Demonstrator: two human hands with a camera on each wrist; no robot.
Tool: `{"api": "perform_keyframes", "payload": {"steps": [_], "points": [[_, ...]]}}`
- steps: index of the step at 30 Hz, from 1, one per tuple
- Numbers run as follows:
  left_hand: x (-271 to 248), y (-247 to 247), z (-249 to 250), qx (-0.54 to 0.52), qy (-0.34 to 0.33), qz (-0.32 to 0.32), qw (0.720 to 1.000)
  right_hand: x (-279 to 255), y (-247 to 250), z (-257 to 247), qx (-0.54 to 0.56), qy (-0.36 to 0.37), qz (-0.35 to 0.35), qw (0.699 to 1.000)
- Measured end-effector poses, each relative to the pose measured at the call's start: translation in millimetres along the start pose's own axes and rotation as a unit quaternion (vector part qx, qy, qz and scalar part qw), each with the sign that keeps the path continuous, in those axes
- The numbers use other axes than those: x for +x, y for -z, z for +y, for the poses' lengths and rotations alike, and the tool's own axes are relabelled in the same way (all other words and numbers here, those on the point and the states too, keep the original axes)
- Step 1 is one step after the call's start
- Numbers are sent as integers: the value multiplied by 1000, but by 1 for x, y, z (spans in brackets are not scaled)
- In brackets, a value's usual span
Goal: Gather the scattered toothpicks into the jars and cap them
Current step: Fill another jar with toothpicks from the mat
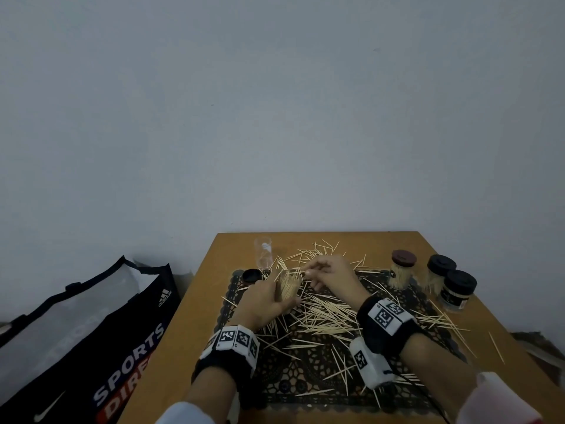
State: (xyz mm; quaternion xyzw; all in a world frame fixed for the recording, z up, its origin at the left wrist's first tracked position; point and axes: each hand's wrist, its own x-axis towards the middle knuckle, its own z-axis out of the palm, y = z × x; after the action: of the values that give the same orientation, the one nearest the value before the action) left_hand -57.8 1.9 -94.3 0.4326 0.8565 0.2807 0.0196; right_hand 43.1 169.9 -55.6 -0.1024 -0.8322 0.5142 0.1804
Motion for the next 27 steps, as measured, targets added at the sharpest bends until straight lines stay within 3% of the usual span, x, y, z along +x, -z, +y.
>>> {"api": "perform_keyframes", "payload": {"steps": [4,7,11,12,15,17,20,23,27], "points": [[0,1,1,7,-4,-1,1000,4,5,-9,-175,77,24,981],[-2,4,6,6,-25,-2,1000,2,3,-13,-193,134,-14,972],[-2,4,8,-21,-31,2,999,-2,-7,-12,-196,153,35,968],[-3,4,7,-28,-28,9,999,-3,-10,-10,-189,140,20,972],[-5,4,8,-43,-30,21,998,-10,-21,-3,-145,95,-130,976],[-5,5,7,-42,-36,22,998,-13,-25,1,-152,94,-160,971],[-5,4,7,-47,-37,30,998,-10,-23,3,-158,104,-119,975],[-4,4,8,-43,-49,25,998,-5,-23,2,-126,103,-122,979],[-2,4,7,-29,-52,21,998,-1,-24,-4,-143,136,-26,980]]}}
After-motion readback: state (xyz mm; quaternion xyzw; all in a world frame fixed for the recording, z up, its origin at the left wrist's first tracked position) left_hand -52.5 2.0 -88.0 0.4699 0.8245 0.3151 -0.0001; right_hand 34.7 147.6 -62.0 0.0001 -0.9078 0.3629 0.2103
